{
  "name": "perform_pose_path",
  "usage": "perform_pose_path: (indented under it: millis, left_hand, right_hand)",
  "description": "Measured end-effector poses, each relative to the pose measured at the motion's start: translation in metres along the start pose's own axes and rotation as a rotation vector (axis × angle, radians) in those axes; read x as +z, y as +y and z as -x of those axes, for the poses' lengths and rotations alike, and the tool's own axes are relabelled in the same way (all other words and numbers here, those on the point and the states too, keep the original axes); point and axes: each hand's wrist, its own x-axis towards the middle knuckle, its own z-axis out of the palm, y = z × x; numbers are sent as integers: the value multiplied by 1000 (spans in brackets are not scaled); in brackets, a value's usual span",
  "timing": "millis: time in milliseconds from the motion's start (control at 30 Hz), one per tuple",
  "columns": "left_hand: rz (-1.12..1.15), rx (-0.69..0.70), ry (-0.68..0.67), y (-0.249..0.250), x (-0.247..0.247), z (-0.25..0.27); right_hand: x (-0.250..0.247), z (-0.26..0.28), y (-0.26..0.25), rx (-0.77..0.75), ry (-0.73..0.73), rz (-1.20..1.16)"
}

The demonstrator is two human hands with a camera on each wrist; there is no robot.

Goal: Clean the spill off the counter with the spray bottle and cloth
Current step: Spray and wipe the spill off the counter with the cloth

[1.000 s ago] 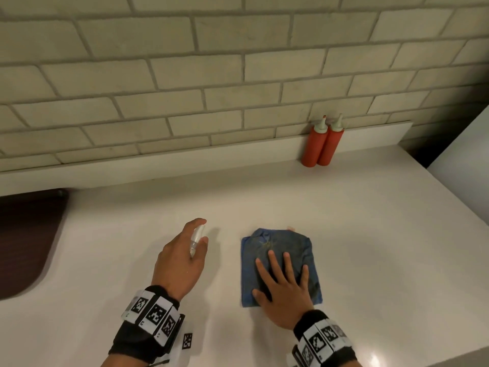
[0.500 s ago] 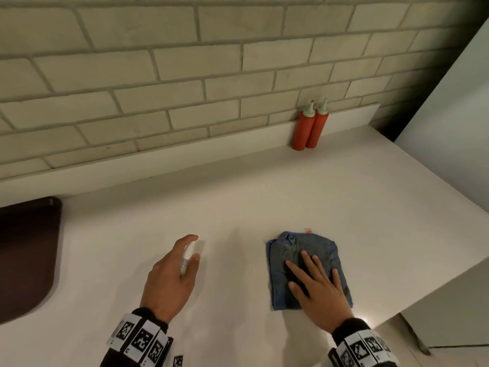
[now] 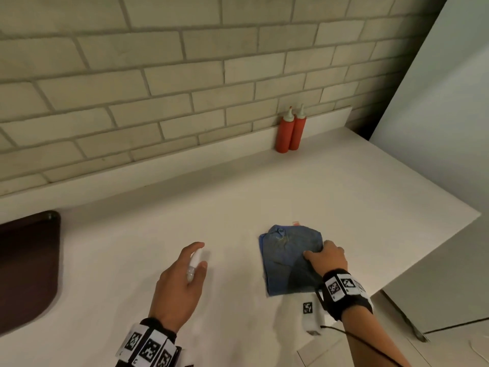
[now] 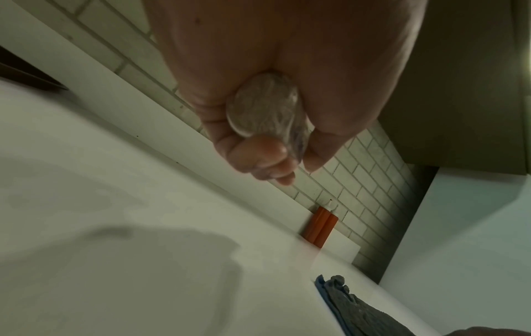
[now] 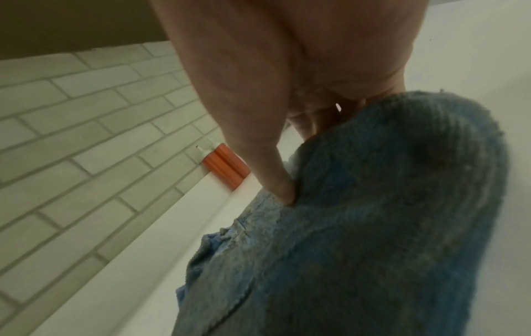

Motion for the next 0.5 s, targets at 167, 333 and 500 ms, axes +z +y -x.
perform_pose_path:
  millis: [167,333,500]
  left_hand:
    - [15,-18,10,10,-2,18]
    - [19,-28,29,15,-7,47]
    - [25,-70,93,17,-21,78]
  right_hand:
    - [-5,-2,3,11,-63,-109]
    - [-8,15,5,-123,-77,-167]
    - [-20,40,-8,-280,-64,-220]
